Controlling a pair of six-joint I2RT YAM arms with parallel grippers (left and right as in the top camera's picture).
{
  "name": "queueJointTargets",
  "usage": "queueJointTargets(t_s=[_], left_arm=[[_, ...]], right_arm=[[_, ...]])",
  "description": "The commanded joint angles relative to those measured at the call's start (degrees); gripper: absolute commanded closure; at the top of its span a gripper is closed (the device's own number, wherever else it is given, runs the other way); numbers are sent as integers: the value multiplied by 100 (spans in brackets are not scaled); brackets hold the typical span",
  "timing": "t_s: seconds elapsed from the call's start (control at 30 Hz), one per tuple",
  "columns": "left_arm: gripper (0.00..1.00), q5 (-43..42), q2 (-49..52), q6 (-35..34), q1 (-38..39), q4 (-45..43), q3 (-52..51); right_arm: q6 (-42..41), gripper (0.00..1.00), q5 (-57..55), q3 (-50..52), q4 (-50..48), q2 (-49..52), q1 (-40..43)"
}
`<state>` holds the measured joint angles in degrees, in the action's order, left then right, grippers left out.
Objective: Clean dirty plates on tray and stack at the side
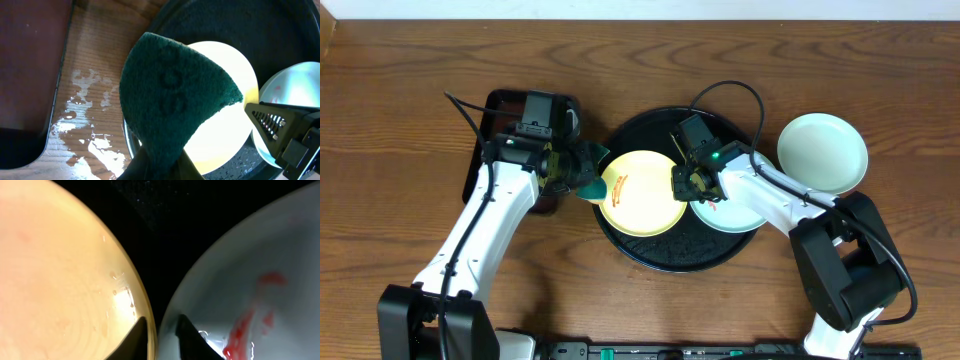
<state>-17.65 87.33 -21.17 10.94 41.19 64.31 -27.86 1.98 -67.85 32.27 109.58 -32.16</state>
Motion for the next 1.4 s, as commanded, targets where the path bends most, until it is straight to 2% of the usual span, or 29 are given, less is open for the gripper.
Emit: queueJointTargets(t_s=[0.0, 0.13, 0.27, 0.43, 0.67, 0.83, 0.97, 1.2, 1.37], left_arm=[[92, 17, -9, -50, 107, 15, -35], [92, 20, -9, -50, 146, 15, -35], [93, 39, -9, -50, 146, 11, -35], [93, 39, -9, -48, 146, 11, -35], [92, 39, -9, -50, 146, 11, -35], [93, 39, -9, -48, 146, 11, -35], [92, 39, -9, -50, 146, 11, -35], [92, 35, -9, -48, 149, 4, -35], [93, 35, 2, -48, 267, -2, -35]], right_arm=[[63, 66, 22, -208, 170, 66, -42], [341, 57, 13, -761, 730, 57, -42], [682, 55, -46, -1174, 1043, 57, -42], [1333, 54, -96, -1226, 820, 87, -39], [1532, 73, -339, -1226, 566, 721, -24], [1532, 78, -302, -1226, 492, 868, -59], [1530, 99, -302, -1226, 490, 868, -57], [1534, 99, -302, -1226, 299, 868, -57], [2015, 99, -302, -1226, 133, 868, -50]])
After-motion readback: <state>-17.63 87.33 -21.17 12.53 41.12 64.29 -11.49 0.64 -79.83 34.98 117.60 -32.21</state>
